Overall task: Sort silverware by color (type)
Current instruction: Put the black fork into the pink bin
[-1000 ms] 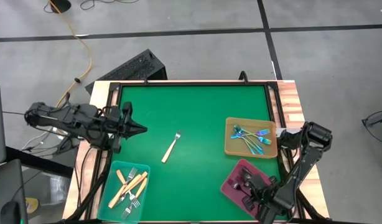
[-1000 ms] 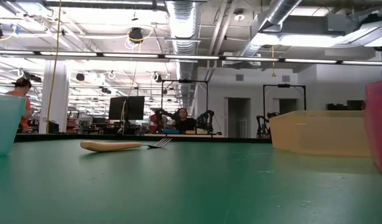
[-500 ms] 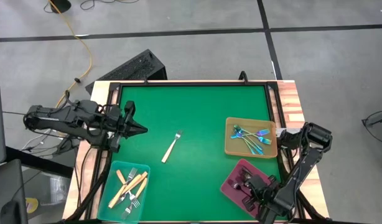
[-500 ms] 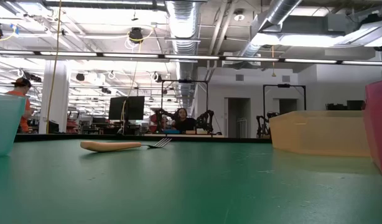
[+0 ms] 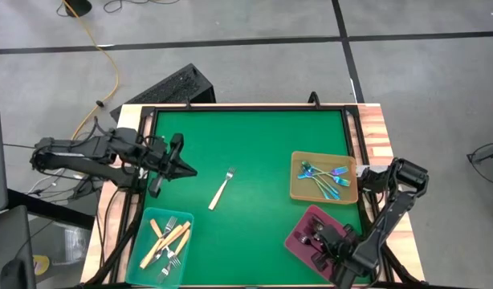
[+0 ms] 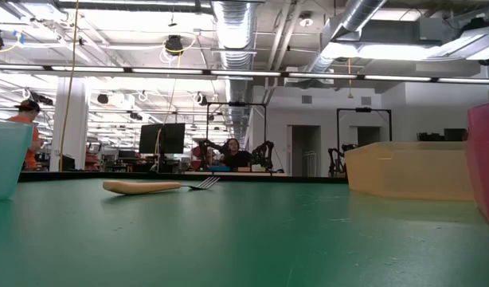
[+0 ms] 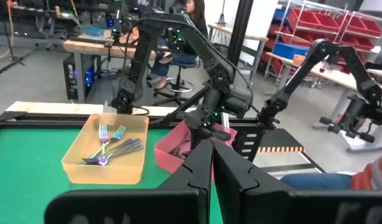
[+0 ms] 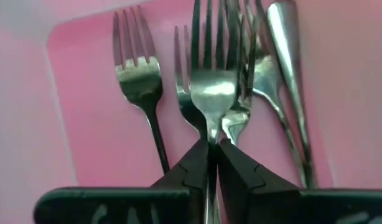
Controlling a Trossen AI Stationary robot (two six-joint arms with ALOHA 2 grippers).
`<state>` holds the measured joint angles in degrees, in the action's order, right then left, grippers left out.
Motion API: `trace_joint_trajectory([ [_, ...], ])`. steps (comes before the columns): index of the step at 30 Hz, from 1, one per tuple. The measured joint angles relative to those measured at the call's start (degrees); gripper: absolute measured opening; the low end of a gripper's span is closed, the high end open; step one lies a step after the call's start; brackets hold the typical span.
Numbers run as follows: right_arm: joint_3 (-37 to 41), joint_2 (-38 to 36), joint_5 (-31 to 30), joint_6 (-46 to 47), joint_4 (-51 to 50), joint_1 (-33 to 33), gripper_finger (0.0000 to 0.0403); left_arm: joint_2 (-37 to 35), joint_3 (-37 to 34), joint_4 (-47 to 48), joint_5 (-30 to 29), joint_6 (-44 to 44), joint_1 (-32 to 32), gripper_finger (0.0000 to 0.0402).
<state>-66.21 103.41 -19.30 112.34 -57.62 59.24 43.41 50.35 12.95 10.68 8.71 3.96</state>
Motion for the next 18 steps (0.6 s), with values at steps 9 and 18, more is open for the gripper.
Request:
trace_joint_trajectory([
  [9, 3.95, -0.21, 1.38, -2.42, 6.65, -0.57, 0.0093, -0.96, 0.0, 0.09, -0.85, 0.0, -0.04, 0.0],
  [18, 2.55, -4.32, 1.8, -6.38, 3.64, -2.05, 0.0103, -0.96, 0.0, 0.07, -0.94, -1.55, -0.02, 0.0],
])
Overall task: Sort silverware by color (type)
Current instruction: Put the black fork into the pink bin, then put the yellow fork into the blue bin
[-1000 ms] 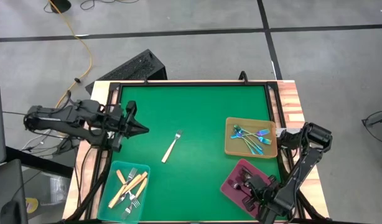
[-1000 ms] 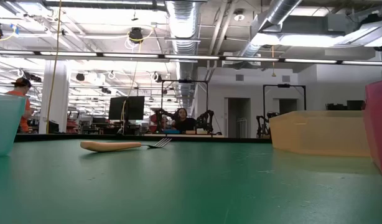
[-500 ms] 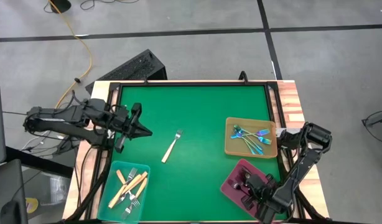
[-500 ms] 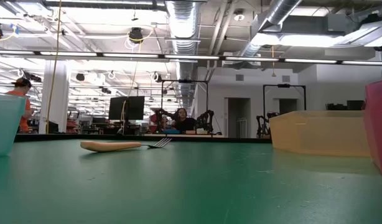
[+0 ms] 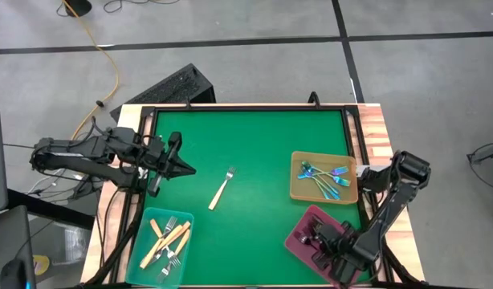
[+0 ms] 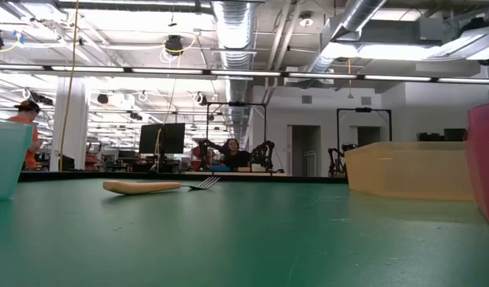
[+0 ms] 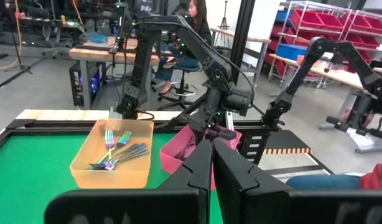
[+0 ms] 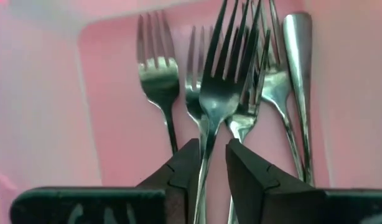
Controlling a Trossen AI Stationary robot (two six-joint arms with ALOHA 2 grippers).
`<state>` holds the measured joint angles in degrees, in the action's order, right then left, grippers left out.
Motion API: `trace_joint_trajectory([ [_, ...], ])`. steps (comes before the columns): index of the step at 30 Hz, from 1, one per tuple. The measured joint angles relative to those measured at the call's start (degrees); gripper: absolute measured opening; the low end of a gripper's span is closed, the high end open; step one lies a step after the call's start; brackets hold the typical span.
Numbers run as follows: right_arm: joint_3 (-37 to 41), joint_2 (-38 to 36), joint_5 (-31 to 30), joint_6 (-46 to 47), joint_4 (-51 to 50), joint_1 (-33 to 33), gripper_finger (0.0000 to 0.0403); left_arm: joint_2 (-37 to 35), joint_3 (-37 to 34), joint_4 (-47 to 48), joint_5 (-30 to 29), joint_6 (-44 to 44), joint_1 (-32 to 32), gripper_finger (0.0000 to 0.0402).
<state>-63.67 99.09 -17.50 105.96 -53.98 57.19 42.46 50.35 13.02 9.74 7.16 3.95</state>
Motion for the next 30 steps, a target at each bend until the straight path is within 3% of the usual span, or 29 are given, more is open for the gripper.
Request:
trace_joint_trajectory([
  [6, -0.06, -4.87, -0.61, -3.06, -1.14, -0.78, 0.0103, 0.0, 0.0, 0.24, -0.6, -1.87, 0.01, 0.0],
  [11, -0.1, -8.5, -0.71, -11.85, -1.41, -3.32, 0.0103, -0.04, 0.0, 0.57, -3.75, -0.78, 0.02, 0.0],
  [18, -0.12, -13.07, -1.42, -31.91, -1.26, -11.51, 0.0103, -0.04, -0.02, 1.41, -7.04, 3.03, 0.02, 0.0],
  [24, -0.12, -15.13, -9.13, -50.78, -0.03, -21.1, 0.0103, -0.18, -0.02, 2.21, -8.62, 7.29, 0.25, 0.0],
  [30, -0.12, -15.24, -10.72, -72.81, 11.83, -31.34, 0.0103, -3.37, -0.02, 5.37, -22.03, 10.69, 5.43, 0.0],
])
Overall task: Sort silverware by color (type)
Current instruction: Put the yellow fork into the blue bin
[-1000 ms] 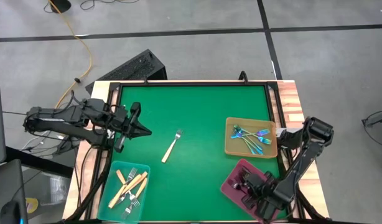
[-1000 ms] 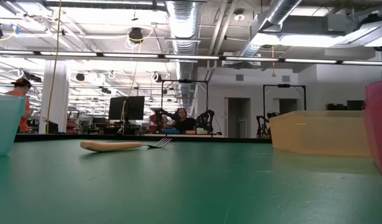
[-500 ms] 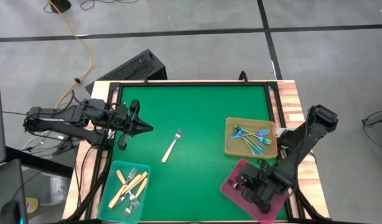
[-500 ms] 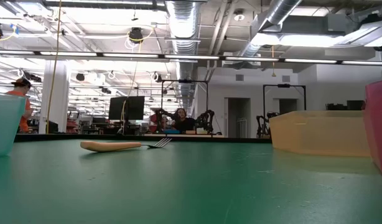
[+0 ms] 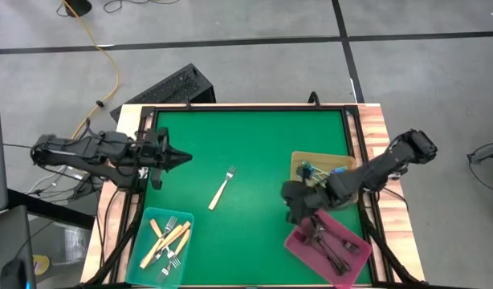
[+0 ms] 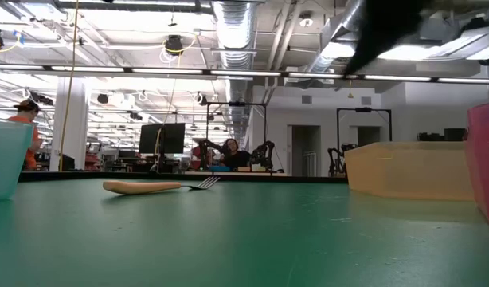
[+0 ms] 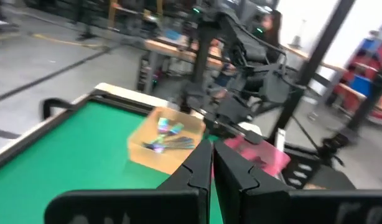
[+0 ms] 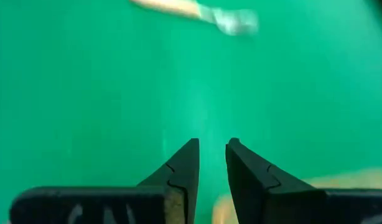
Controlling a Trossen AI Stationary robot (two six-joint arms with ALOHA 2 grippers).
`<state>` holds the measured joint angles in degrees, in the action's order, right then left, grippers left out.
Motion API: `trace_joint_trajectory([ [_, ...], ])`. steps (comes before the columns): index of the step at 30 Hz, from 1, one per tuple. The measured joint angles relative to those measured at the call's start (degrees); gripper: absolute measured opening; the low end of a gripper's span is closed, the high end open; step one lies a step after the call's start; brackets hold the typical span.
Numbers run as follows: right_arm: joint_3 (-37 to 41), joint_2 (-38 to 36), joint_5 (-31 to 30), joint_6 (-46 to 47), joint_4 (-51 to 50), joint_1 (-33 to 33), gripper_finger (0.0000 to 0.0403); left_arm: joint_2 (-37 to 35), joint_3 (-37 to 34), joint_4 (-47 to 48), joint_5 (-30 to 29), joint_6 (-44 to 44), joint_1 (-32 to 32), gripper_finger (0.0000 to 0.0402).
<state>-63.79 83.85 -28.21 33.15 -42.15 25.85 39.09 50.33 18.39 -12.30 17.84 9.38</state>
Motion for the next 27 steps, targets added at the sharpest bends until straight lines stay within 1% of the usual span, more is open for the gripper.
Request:
trace_joint_trajectory([
  [2, -0.01, 0.51, 1.54, -9.02, 7.37, -3.26, 0.0103, -1.53, 0.0, 0.94, -4.97, 0.95, 2.57, 0.0],
  [4, 0.0, 0.73, 4.51, -17.88, 14.14, -6.32, 0.0103, -2.8, 0.0, 1.44, -9.38, 1.95, 5.36, 0.0],
  [7, -0.11, 1.34, 12.19, -29.83, 25.23, -11.25, 0.0103, -3.86, 0.0, 3.04, -15.25, 2.89, 9.56, 0.0],
  [10, 0.04, 2.03, 18.35, -37.55, 32.59, -15.45, 0.0103, -4.39, 0.0, 6.74, -22.15, 5.43, 13.4, 0.0],
  [12, -0.16, 3.44, 20.97, -41.66, 38.63, -17.88, 0.0103, -4.38, -0.02, 9.39, -27.61, 8.22, 15.53, 0.0],
  [14, 0.1, 3.82, 23.16, -45.33, 40.4, -19.7, 0.0103, -4.29, -0.02, 12.0, -31.7, 10.74, 17.38, 0.0],
  [17, -0.79, 6.68, 26.33, -49.88, 46.22, -21.98, 0.0103, -4.09, -0.02, 12.77, -34.65, 12.86, 19.26, 0.0],
  [19, -1.43, 8.12, 27.83, -52.09, 44.17, -22.94, 0.0103, -4.11, -0.02, 12.74, -34.73, 13.24, 20.11, 0.0],
  [21, -4.47, 11.56, 29.34, -55.04, 46.91, -23.65, 0.0103, -4.56, -0.02, 12.96, -35.31, 13.36, 20.71, 0.0],
  [23, -6.38, 14.37, 30.59, -57.75, 44.45, -24.16, 0.0103, -5.09, -0.04, 13.23, -36.54, 14.47, 21.09, 0.0],
  [25, -10.79, 18.79, 32.04, -60.91, 46.01, -24.51, 0.0103, -6.17, -0.04, 14.44, -37.9, 15.52, 21.34, 0.0],
  [27, -14.12, 22.17, 32.92, -63.46, 42.01, -24.53, 0.0103, -6.42, -0.03, 15.55, -38.2, 16.86, 21.67, 0.0],
])
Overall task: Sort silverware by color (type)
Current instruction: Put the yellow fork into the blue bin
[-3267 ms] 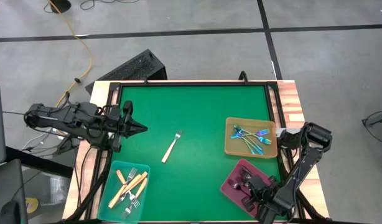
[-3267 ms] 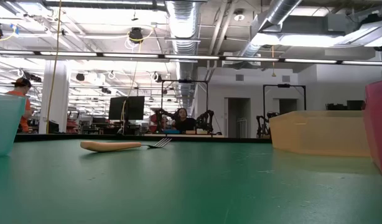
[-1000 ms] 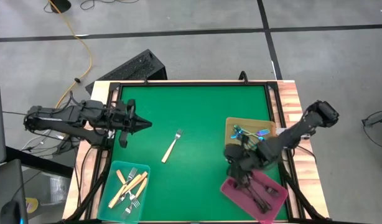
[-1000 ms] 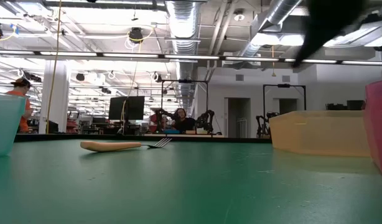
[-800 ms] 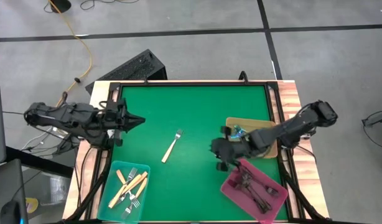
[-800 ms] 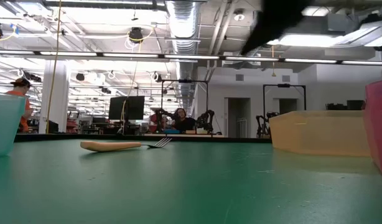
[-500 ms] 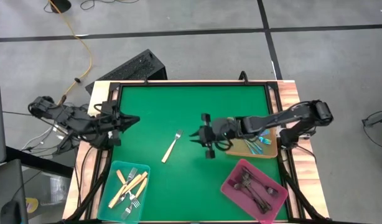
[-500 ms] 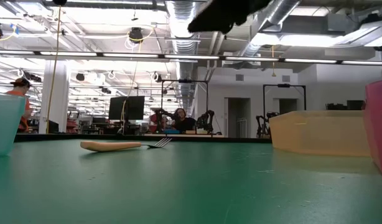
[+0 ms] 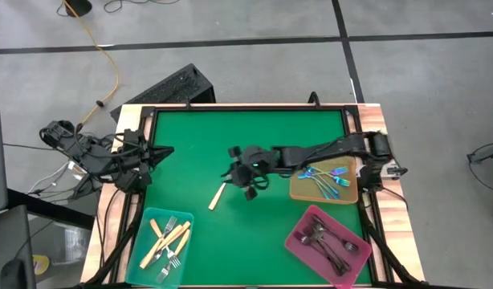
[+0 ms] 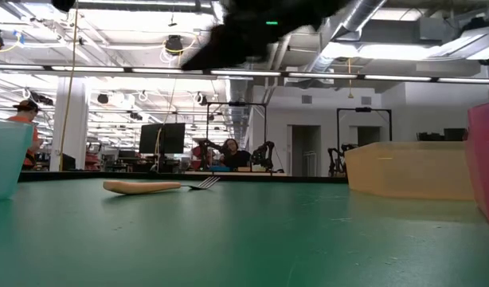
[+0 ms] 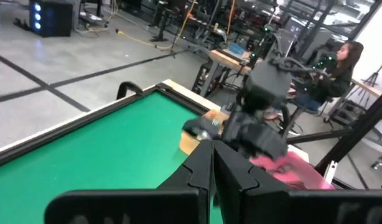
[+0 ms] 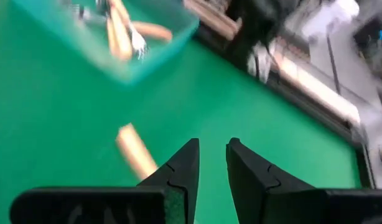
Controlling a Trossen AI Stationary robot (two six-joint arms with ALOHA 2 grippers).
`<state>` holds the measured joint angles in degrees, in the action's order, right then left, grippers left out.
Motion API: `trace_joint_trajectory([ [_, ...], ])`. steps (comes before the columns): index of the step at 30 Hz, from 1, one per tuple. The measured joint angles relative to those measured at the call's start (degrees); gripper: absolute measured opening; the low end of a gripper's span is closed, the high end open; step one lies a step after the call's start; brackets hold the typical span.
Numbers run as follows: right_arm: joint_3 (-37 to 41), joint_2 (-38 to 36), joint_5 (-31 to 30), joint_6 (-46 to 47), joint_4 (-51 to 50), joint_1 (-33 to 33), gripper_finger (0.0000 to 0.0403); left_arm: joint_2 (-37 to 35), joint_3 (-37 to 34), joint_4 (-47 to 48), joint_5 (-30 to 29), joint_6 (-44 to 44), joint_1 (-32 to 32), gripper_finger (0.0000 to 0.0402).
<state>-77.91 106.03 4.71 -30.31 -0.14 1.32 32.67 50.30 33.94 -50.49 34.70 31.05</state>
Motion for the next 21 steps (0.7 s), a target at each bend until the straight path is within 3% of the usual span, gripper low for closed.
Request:
trace_joint_trajectory([
  [2, -4.98, 3.84, 1.31, -2.41, -0.14, -0.13, 0.0103, -0.47, 0.01, 0.91, -0.22, 0.66, 0.08, 0.0],
  [10, -22.13, 15.22, 5.78, -11.16, -16.32, -1.62, 0.0103, -1.23, 0.01, 2.68, -0.81, 1.64, 0.17, 0.0],
  [14, -26.68, 18.97, 10.13, -12.34, -18.87, -2.94, 0.0103, -1.22, 0.01, 3.8, -1.49, 1.79, 0.17, 0.0],
  [21, -29.68, 21.98, 9.14, -18.35, -18.69, -3.45, 0.0103, -0.95, 0.01, 4.78, -1.43, 2.18, 0.17, 0.0],
])
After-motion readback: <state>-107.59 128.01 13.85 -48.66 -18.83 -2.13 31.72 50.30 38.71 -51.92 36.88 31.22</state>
